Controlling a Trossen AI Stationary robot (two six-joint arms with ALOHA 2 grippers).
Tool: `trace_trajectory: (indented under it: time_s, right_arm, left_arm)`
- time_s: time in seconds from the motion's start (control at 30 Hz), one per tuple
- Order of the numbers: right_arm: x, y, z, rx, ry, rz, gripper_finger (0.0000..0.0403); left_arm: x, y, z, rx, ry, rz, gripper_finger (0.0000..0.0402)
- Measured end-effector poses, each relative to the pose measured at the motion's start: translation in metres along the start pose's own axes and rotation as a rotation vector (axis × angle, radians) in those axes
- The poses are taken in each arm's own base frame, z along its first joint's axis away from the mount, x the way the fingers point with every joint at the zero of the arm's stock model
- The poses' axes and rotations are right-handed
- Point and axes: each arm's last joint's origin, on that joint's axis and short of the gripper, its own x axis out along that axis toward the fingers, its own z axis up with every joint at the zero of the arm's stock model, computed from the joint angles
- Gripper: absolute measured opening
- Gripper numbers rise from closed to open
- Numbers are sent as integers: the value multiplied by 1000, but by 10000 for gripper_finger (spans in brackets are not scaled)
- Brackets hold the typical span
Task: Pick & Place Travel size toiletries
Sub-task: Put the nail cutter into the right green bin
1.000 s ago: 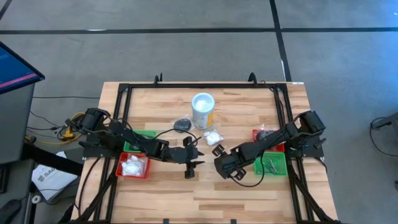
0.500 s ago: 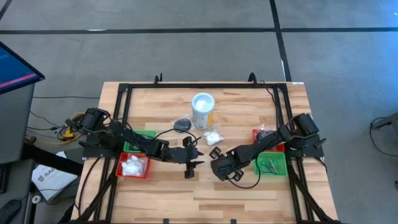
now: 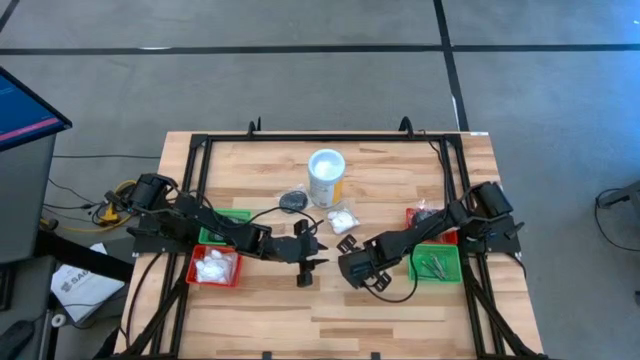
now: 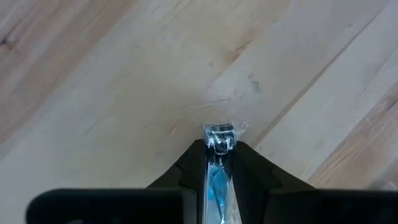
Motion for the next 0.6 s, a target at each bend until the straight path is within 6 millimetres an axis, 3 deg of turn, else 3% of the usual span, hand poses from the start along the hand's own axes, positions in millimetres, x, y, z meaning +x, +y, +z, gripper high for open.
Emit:
trace_trajectory:
  time_s: [0.37, 0.6]
  right_arm:
    - [-23, -11, -3, 145, 11, 3, 46]
    - [-35, -14, -4, 211, 115, 20, 46]
  left_arm:
    - [0, 0, 0, 0, 0, 0, 149]
    - [0, 1, -3, 4, 6, 1, 149]
